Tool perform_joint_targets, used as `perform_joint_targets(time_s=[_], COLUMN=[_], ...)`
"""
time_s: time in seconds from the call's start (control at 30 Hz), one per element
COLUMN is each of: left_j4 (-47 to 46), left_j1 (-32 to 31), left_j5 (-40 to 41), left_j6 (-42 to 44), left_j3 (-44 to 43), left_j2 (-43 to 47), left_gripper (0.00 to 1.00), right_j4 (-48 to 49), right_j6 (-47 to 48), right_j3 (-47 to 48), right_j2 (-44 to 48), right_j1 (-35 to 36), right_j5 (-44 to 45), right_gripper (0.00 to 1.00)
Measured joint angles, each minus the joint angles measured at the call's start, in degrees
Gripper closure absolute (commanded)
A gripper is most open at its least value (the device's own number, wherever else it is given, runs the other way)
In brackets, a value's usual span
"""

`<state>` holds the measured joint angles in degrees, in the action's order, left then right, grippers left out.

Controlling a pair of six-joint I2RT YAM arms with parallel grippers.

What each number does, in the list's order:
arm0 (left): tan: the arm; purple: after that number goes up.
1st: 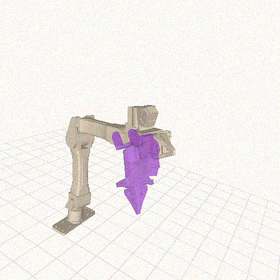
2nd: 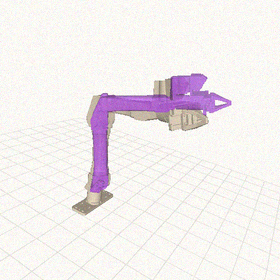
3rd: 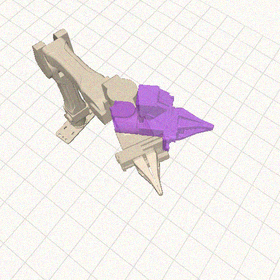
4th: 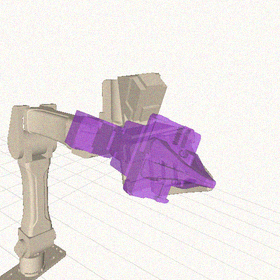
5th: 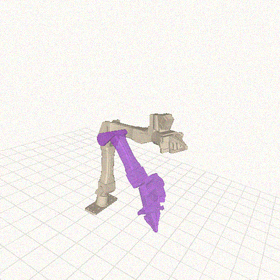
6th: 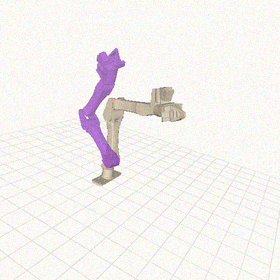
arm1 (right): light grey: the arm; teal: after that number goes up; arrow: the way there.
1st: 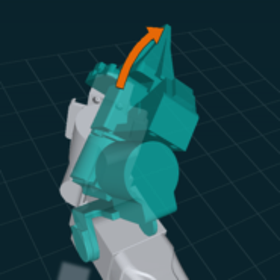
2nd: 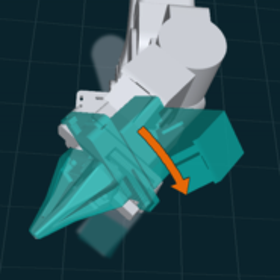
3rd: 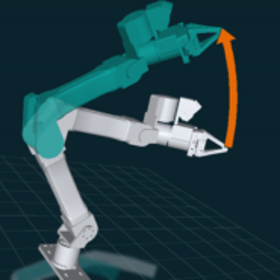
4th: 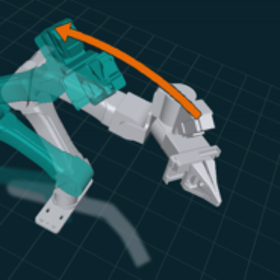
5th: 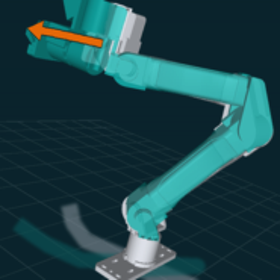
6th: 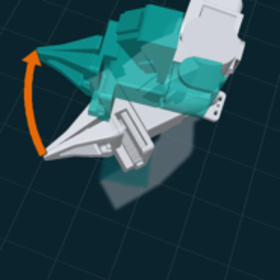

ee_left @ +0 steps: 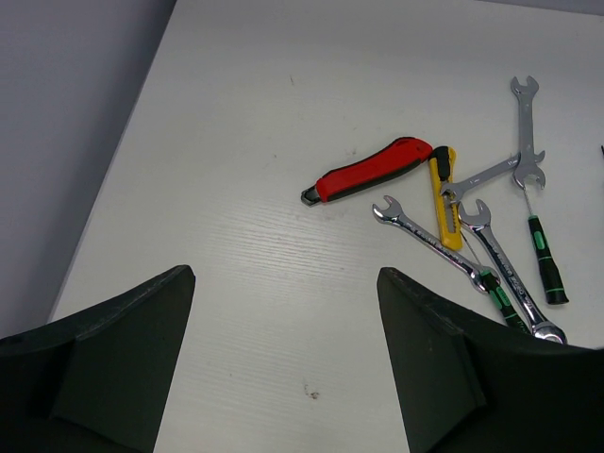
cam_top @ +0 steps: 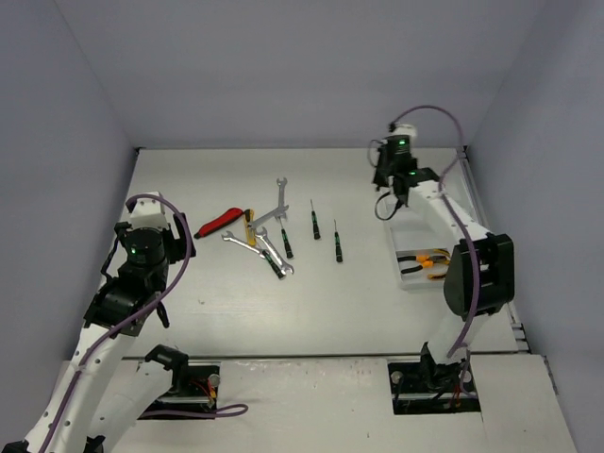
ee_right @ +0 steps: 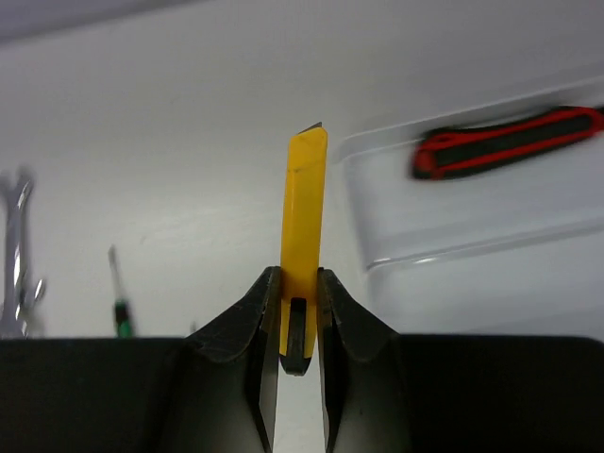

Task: Sort the tools into containers

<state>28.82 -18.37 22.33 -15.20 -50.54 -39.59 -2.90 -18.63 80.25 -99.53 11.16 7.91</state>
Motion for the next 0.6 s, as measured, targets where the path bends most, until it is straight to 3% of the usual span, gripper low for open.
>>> perform_joint_targets(time_s=[0.27,0.6], left_j4=[0.0,0.0], left_j1=[0.1,0.3], left_j5=[-0.6,-1.7], left_j6=[0.0,-0.1], left_j3=[0.0,0.0], left_j2=[-0.6,-0.6], left_gripper=[0.25,0.25], right_j4=[0.6,2.3], right_j6=[-16.9,-27.9], right_j3=[-0.5,1.8], right_j2=[-2.7,-13.1], right_j1=[-16.2,-21.0], right_j5=[0.2,-0.2], right_gripper=[1.00,1.00])
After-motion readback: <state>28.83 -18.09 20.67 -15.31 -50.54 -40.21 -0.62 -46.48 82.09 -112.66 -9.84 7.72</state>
